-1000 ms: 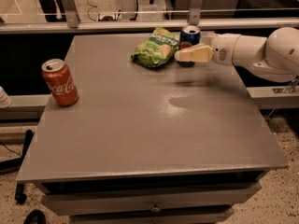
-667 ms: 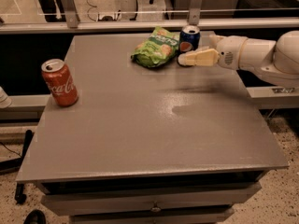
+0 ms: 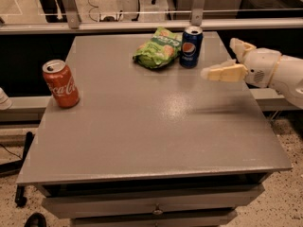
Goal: Move pepsi can near green rice chip bag
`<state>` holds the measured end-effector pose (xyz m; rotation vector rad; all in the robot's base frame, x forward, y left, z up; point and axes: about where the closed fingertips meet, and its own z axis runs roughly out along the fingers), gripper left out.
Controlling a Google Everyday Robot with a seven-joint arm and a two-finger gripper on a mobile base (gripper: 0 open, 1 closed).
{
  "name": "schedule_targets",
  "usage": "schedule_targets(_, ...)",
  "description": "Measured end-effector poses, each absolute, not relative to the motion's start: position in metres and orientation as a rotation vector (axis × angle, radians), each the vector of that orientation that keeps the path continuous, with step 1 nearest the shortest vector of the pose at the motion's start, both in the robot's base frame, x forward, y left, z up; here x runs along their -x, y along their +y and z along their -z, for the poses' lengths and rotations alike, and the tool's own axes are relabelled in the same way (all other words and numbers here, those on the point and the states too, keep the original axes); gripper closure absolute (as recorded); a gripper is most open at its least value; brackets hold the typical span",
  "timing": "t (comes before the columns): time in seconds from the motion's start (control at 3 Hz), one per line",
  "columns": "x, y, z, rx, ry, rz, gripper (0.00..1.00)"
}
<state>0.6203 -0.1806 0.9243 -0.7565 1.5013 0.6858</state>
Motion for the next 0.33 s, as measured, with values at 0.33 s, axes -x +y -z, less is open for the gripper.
schedule_targets(0.33,-0.5845,-0.2098,-0.9448,0.789,1.373,-0.599,0.0)
